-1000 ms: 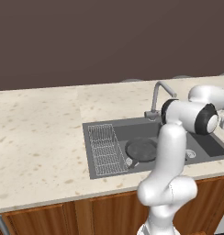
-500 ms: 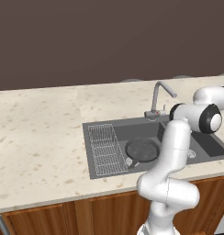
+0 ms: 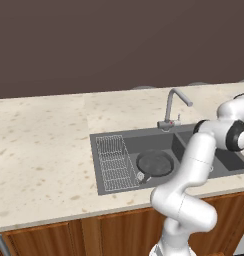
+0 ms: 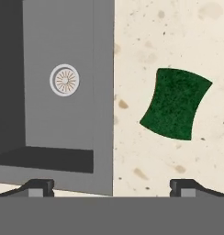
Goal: Pick the pan and sponge and place them into the sink. Then turn on the water.
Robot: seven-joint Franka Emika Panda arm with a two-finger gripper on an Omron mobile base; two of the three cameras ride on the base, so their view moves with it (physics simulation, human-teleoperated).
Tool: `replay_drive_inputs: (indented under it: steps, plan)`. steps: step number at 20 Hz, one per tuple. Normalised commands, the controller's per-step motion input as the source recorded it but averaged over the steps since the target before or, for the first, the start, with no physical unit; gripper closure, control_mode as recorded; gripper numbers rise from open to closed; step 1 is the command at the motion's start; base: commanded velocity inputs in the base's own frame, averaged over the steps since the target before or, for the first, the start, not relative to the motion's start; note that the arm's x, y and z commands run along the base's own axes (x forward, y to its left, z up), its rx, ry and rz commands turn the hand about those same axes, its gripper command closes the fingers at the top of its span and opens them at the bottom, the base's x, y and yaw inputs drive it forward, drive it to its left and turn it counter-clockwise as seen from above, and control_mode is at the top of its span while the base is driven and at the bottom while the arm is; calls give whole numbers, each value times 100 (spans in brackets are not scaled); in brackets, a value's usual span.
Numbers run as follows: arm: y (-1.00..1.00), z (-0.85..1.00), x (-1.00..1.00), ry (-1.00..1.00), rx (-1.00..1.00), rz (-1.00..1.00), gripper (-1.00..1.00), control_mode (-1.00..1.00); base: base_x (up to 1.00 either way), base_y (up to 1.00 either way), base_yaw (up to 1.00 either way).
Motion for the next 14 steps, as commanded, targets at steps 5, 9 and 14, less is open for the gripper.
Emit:
replay_drive_inputs:
  steps: [5,9,14]
  plan:
    - [2,-20,20,0,-6,1,-100,-100,0,0,0]
    - [4,-27,15,0,-10,0,-100,-100,0,0,0]
    - [1,-32,15,0,-11,0,-100,-100,0,0,0]
